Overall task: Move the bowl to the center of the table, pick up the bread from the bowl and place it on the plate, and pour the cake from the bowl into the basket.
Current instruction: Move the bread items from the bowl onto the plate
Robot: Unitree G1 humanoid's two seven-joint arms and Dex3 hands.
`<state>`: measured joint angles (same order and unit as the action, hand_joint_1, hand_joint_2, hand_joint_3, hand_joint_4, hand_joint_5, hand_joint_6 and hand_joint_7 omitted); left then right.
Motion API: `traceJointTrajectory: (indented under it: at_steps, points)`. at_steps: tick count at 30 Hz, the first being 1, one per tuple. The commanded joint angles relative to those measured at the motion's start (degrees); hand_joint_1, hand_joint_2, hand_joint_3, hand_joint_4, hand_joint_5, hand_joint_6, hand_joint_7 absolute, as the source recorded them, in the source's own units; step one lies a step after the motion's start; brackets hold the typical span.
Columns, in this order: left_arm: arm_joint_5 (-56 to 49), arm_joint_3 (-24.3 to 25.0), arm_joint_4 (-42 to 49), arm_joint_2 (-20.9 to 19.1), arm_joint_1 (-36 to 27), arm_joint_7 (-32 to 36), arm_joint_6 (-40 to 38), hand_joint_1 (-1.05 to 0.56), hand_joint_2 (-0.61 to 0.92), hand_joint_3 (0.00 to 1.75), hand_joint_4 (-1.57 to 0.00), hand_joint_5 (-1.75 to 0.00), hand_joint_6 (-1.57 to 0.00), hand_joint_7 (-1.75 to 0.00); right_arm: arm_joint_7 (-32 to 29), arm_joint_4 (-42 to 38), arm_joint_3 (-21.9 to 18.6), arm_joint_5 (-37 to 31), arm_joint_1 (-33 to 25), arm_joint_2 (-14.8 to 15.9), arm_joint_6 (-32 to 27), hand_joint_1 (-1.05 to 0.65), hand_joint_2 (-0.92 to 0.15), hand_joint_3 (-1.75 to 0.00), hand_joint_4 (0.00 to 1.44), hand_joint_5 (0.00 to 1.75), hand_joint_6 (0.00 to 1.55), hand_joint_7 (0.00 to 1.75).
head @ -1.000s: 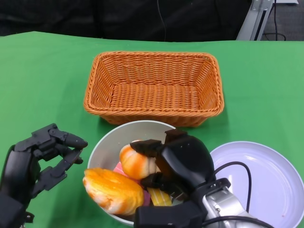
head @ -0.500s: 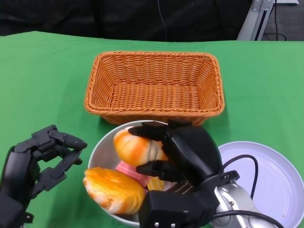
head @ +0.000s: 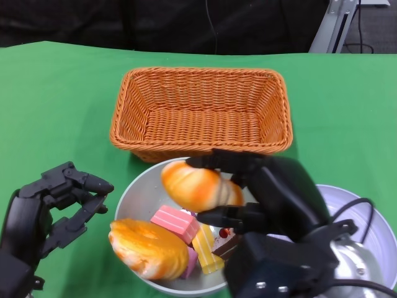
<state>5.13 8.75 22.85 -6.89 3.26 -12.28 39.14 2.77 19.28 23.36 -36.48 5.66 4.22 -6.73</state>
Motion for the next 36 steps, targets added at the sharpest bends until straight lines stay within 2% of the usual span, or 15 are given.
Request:
traceJointTrajectory:
  at_steps: [1,3,6,9,13,16,29,32,36]
  points:
    - [-0.17,0.27,0.66,-1.15,0.28,0.31,0.27,-0.14,0.92,0.31,-0.72,-1.32,-0.82,-0.94,1.31,3.16,-2.31,2.10,-1.22,1.45,0.54,-0.17,-0.92,-0.06,0.71,1.47,1.03,0.39]
    - [-0.17,0.27,0.73,-1.16,0.31,0.31,0.32,-0.14,0.92,0.31,-0.72,-1.32,-0.82,-0.94,1.52,3.35,-2.38,2.30,-1.28,1.55,0.49,-0.17,-0.92,-0.06,0.71,1.47,1.02,0.40]
    - [0.15,0.37,1.43,-1.24,0.66,0.05,0.70,-0.13,0.92,0.31,-0.72,-1.32,-0.82,-0.94,2.05,6.16,-5.55,4.64,-3.72,3.37,1.55,-0.17,-0.92,-0.06,0.70,1.55,1.00,0.46]
    - [0.36,0.49,1.66,-1.29,0.69,-0.03,0.66,-0.13,0.92,0.31,-0.71,-1.32,-0.82,-0.94,1.75,7.14,-7.99,6.93,-5.81,4.35,3.53,-0.17,-0.92,-0.06,0.71,1.44,0.91,0.61]
    - [0.42,0.54,1.94,-1.44,0.78,-0.10,0.97,-0.14,0.92,0.31,-0.72,-1.33,-0.82,-0.94,1.63,7.46,-9.85,8.45,-7.19,4.77,5.13,-0.15,-0.92,-0.05,0.70,1.46,0.84,0.74]
    - [0.71,0.57,1.90,-1.46,0.80,-0.23,0.68,-0.13,0.92,0.30,-0.72,-1.33,-0.83,-0.95,1.32,7.98,-11.44,8.80,-8.23,5.21,6.32,-0.15,-0.92,-0.05,0.71,1.41,0.81,0.82]
    - [0.73,0.52,2.02,-1.58,0.84,-0.30,0.83,-0.14,0.92,0.30,-0.72,-1.33,-0.82,-0.95,1.59,8.08,-12.22,8.97,-8.63,5.11,7.15,-0.14,-0.92,-0.04,0.72,1.37,0.79,0.87]
    - [0.58,0.82,1.99,-1.85,0.71,-0.01,0.88,-0.13,0.92,0.31,-0.72,-1.33,-0.82,-0.95,1.01,6.29,-18.58,10.70,-12.30,8.67,9.26,-0.12,-0.92,-0.05,0.73,1.42,0.80,0.87]
    - [0.55,0.91,2.27,-2.04,0.81,0.09,1.00,-0.14,0.92,0.30,-0.72,-1.33,-0.82,-0.95,-0.34,4.11,-20.58,10.70,-13.40,9.48,11.56,-0.11,-0.91,-0.04,0.74,1.47,0.82,0.86]
